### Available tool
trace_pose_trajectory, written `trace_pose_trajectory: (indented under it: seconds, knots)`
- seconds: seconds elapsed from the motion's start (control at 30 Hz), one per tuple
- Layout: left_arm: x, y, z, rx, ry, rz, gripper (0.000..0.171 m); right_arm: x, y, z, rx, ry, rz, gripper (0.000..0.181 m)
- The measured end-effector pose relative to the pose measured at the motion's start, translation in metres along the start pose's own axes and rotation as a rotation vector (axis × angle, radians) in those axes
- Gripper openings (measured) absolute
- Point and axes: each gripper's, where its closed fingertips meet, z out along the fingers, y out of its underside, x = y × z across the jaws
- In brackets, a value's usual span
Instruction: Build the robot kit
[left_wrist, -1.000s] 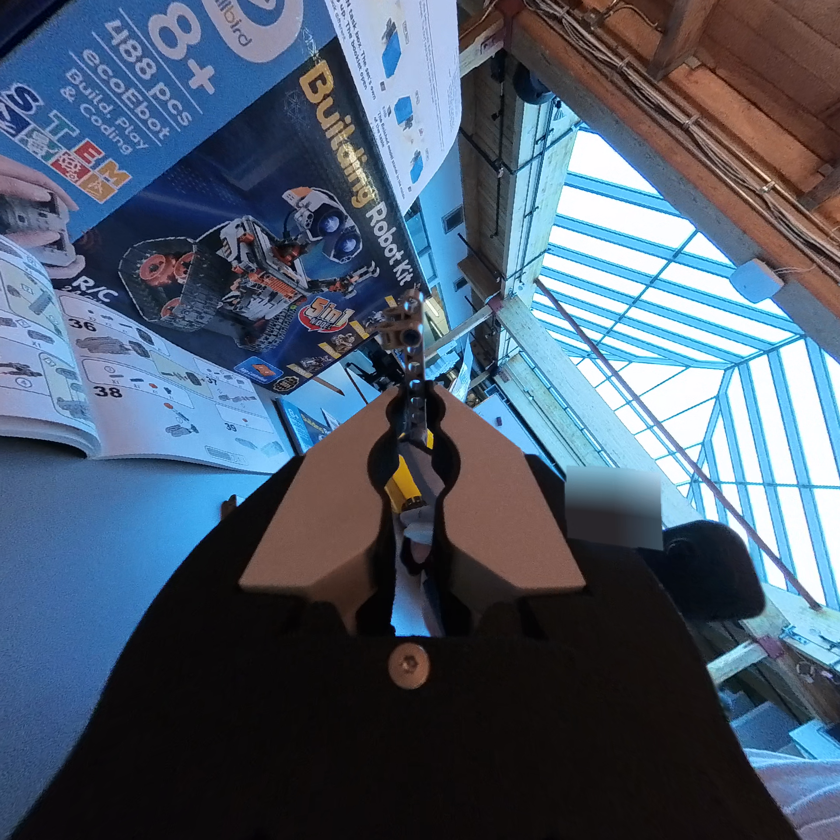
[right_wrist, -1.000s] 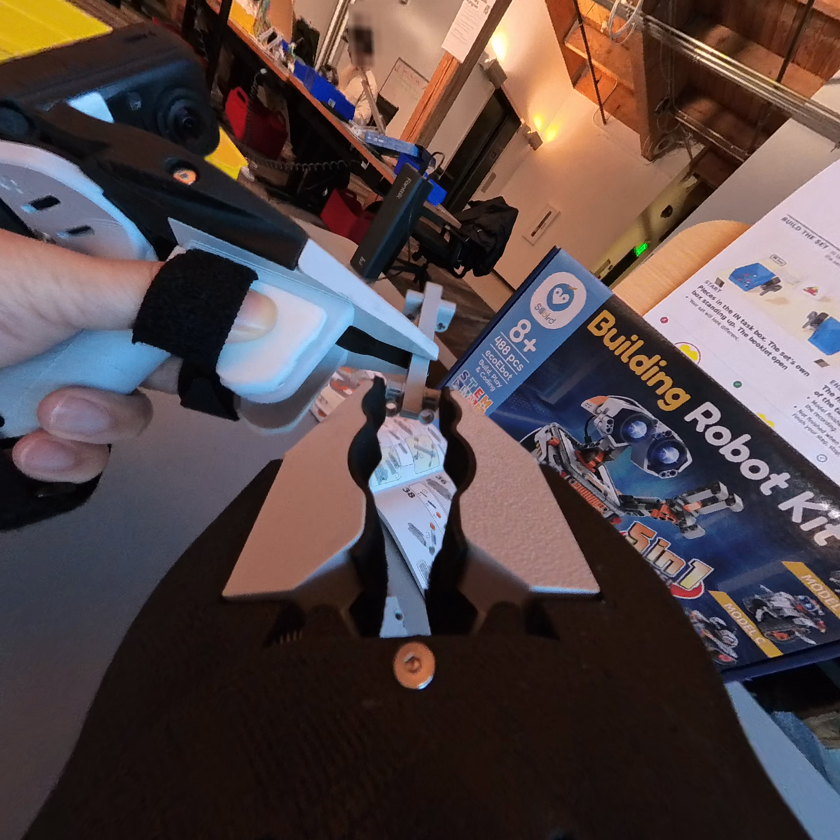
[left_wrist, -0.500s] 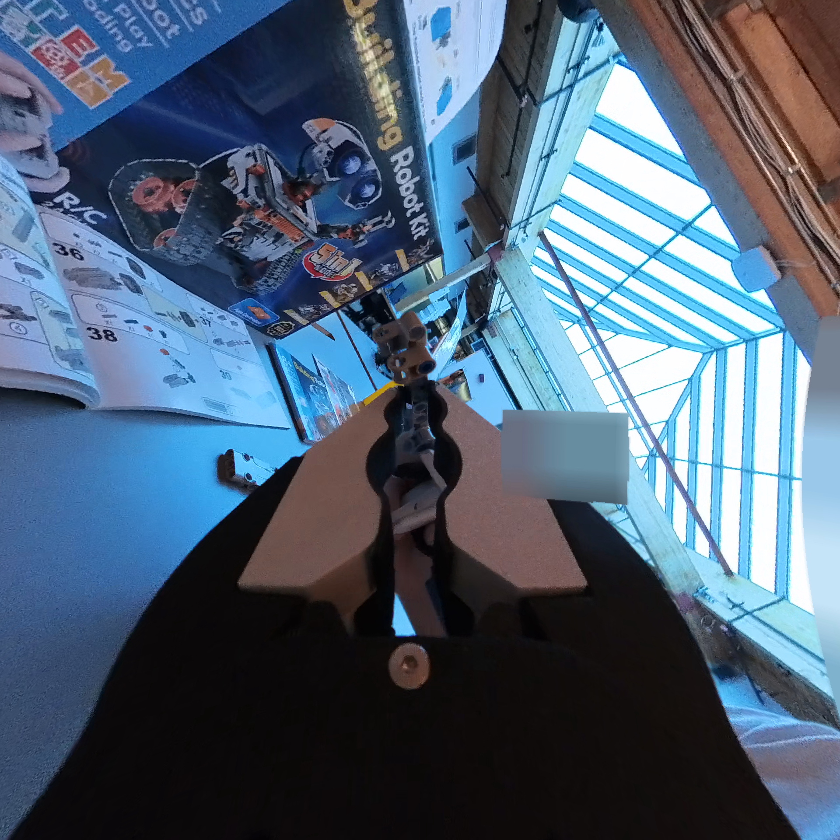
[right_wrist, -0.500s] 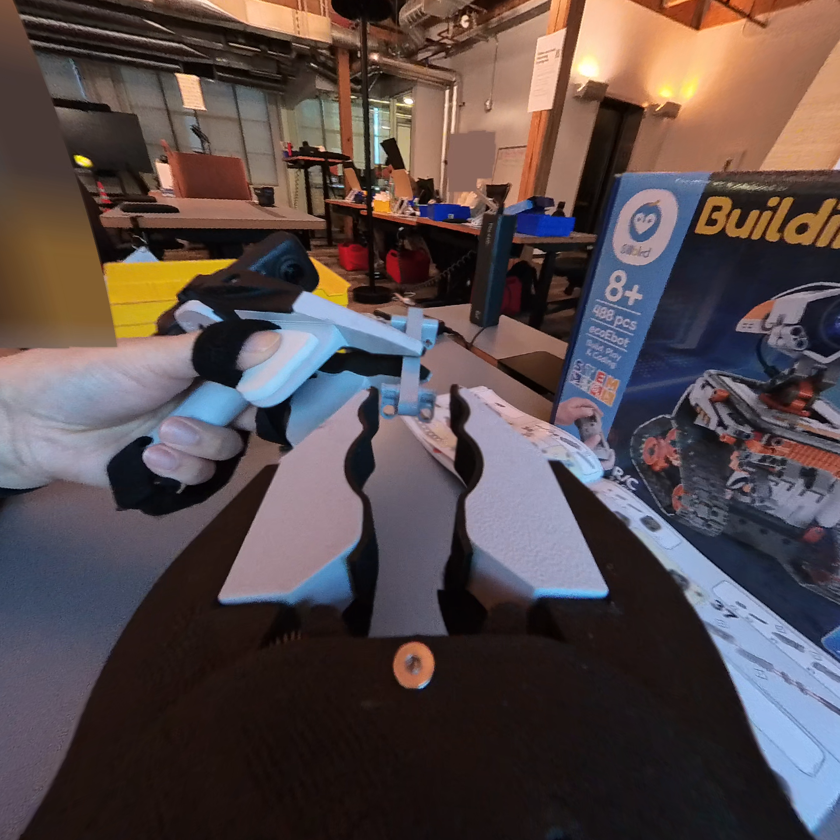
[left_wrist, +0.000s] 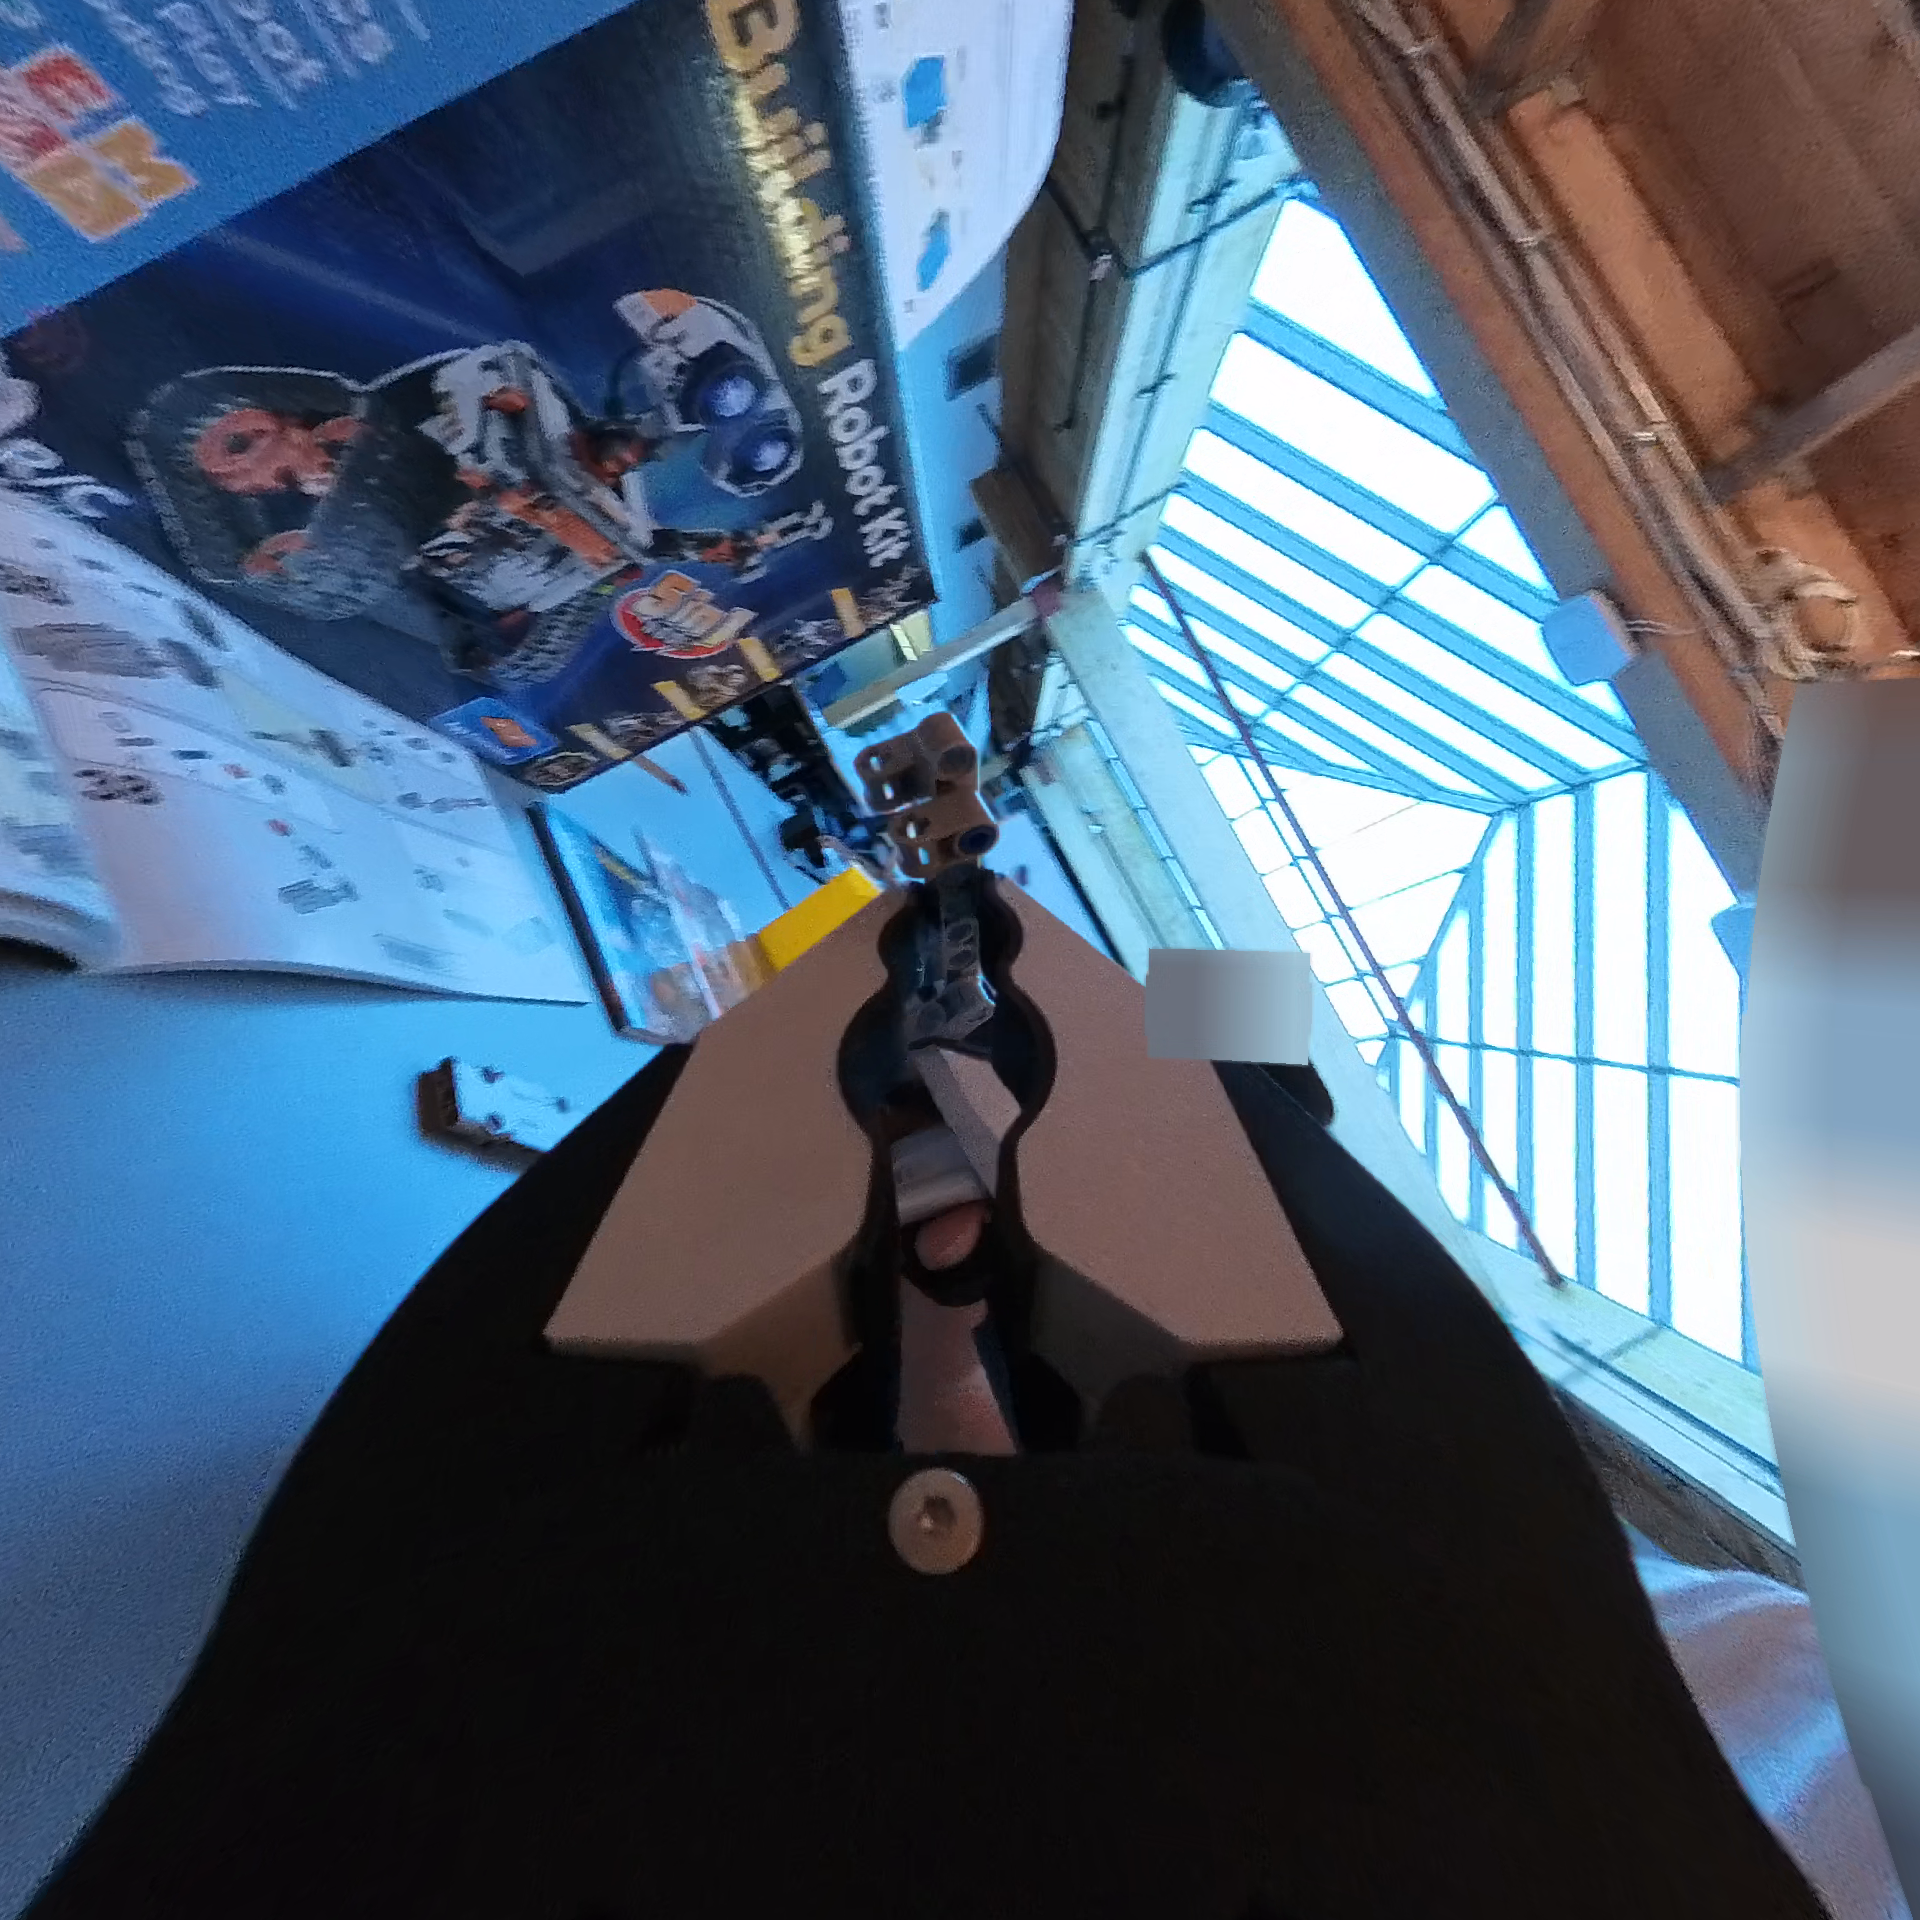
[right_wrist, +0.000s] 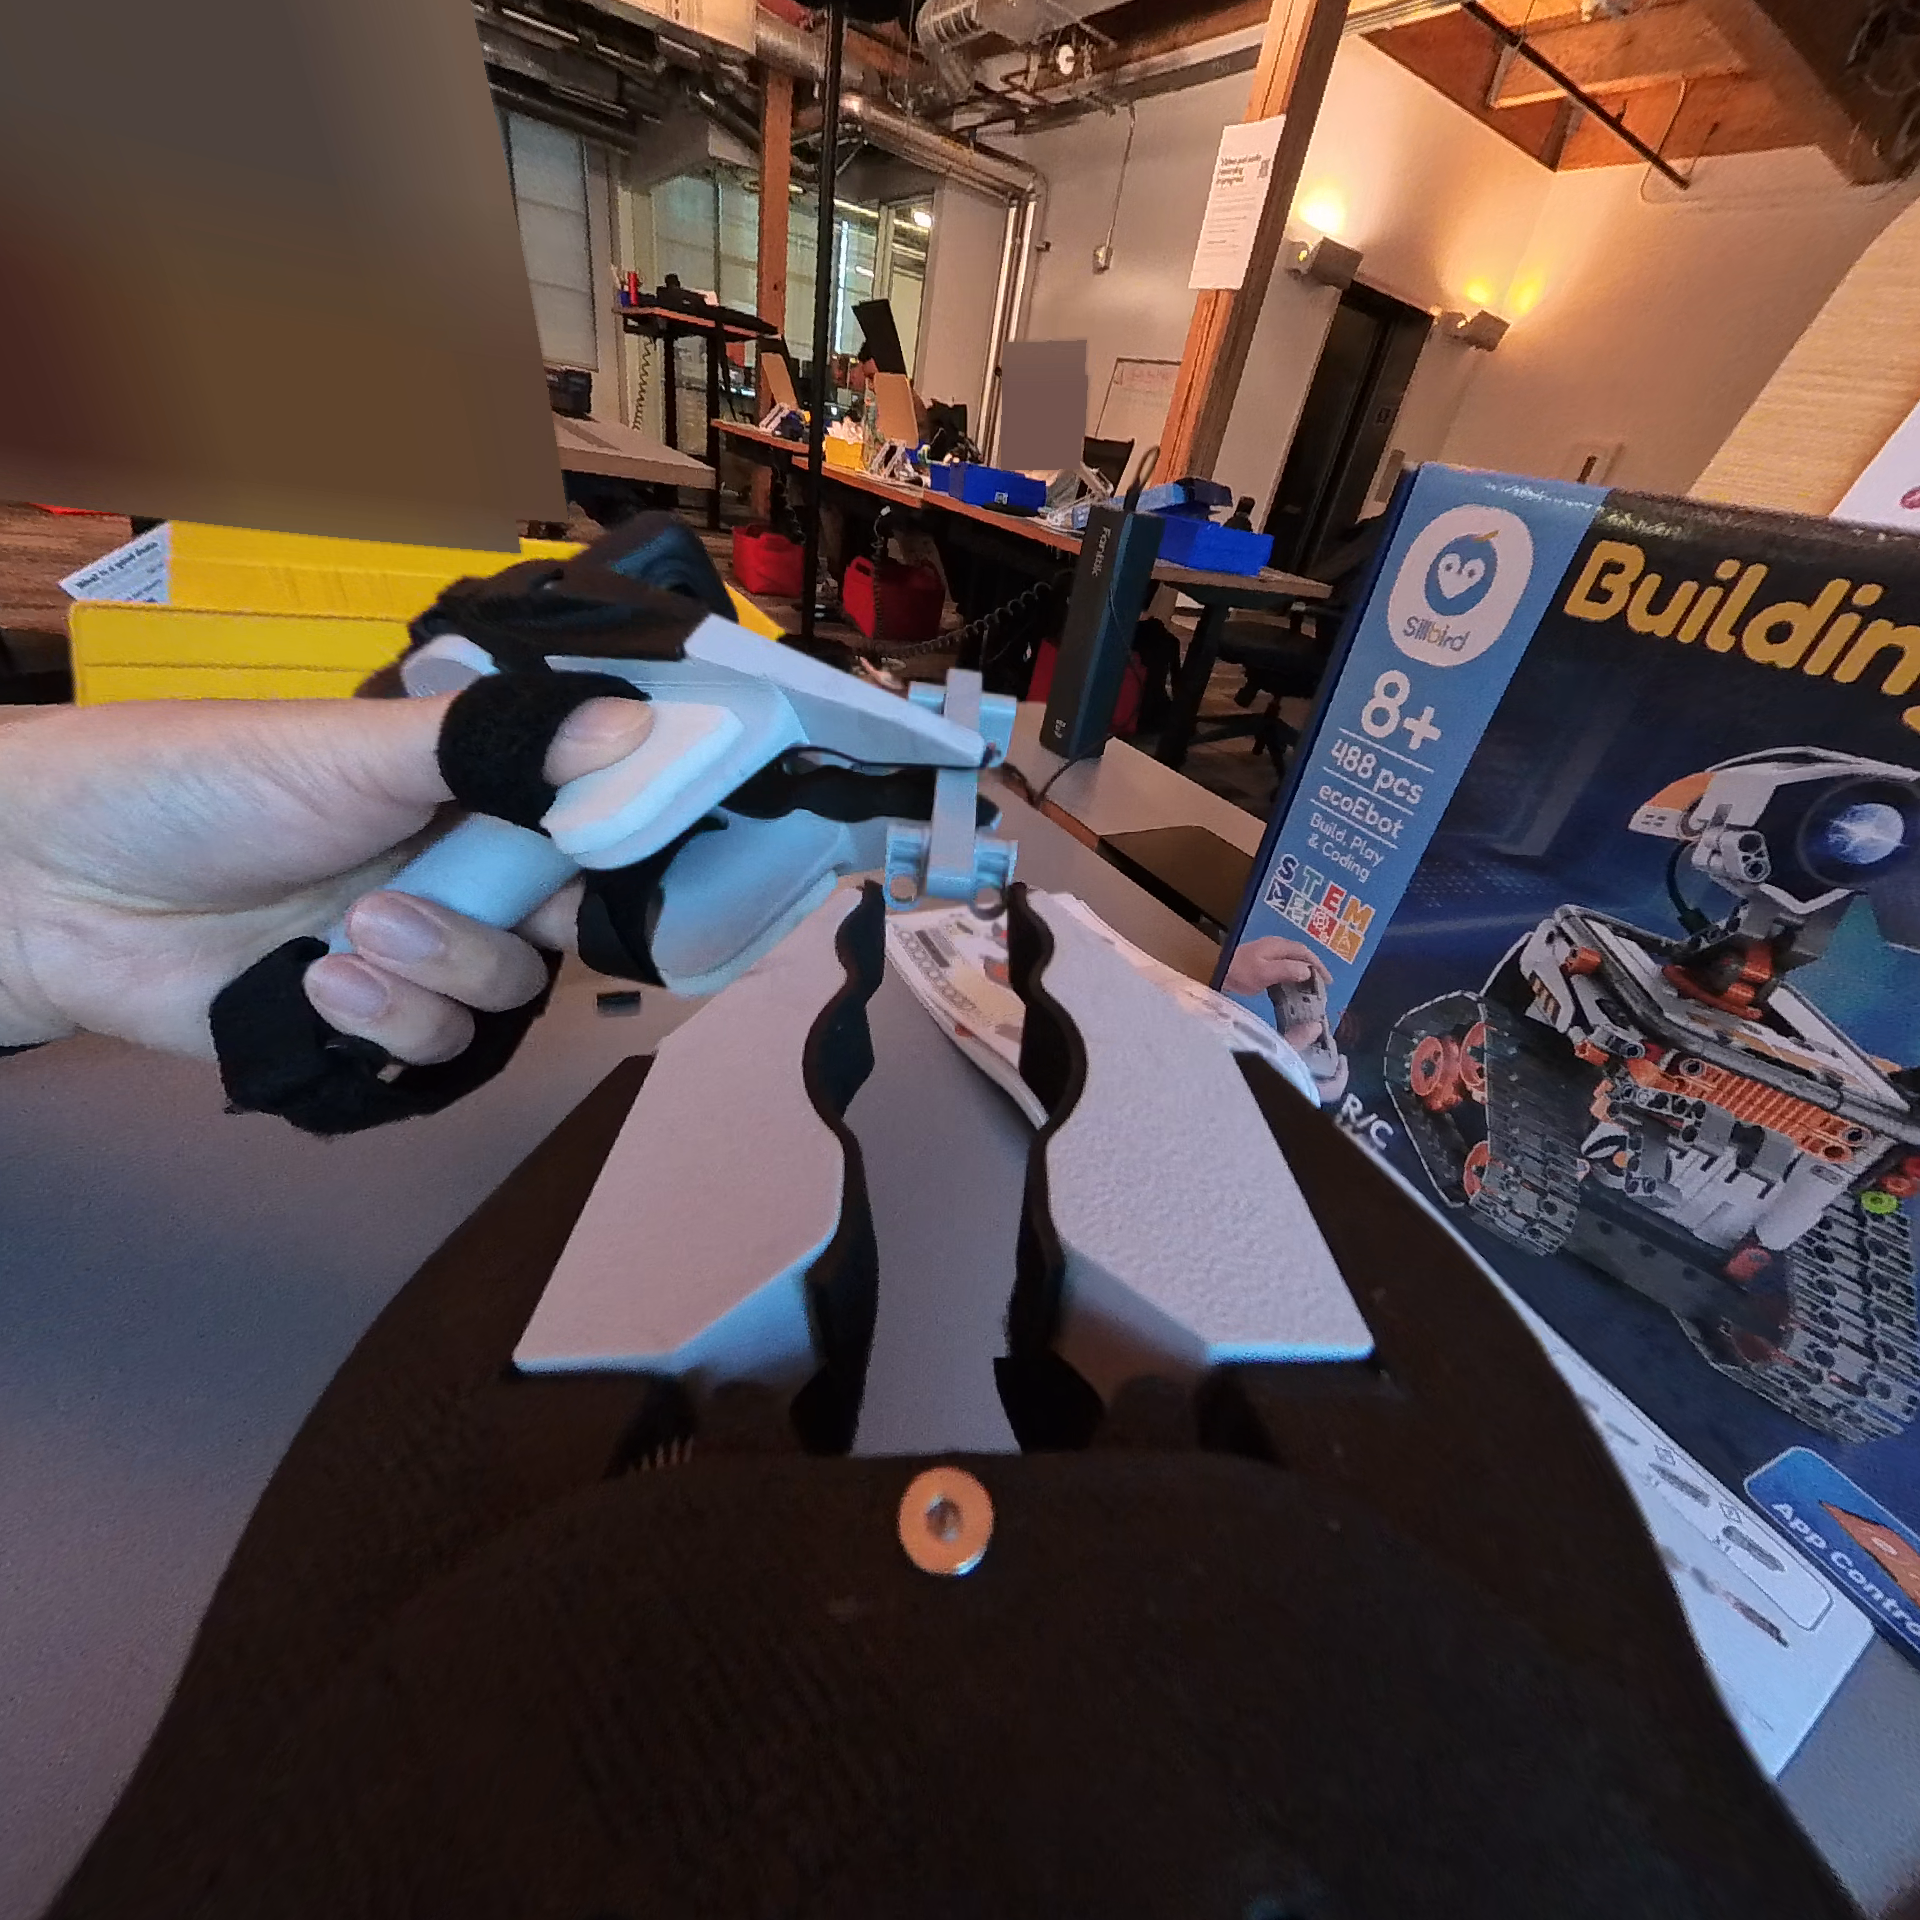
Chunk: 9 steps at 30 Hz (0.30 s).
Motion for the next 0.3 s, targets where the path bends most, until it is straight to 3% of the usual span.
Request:
trace_pose_trajectory:
  seconds: [0.1,0.2,0.3]
  knots:
    - [0.031,0.004,0.001,-0.037,0.245,-0.015,0.007,-0.007,-0.027,-0.01,0.093,0.023,-0.117,0.022]
    - [0.066,0.013,-0.005,-0.095,0.487,0.084,0.007,-0.019,-0.054,-0.021,0.105,0.122,-0.431,0.022]
    - [0.092,0.025,-0.011,-0.147,0.62,0.185,0.007,-0.032,-0.075,-0.032,0.139,0.201,-0.649,0.024]
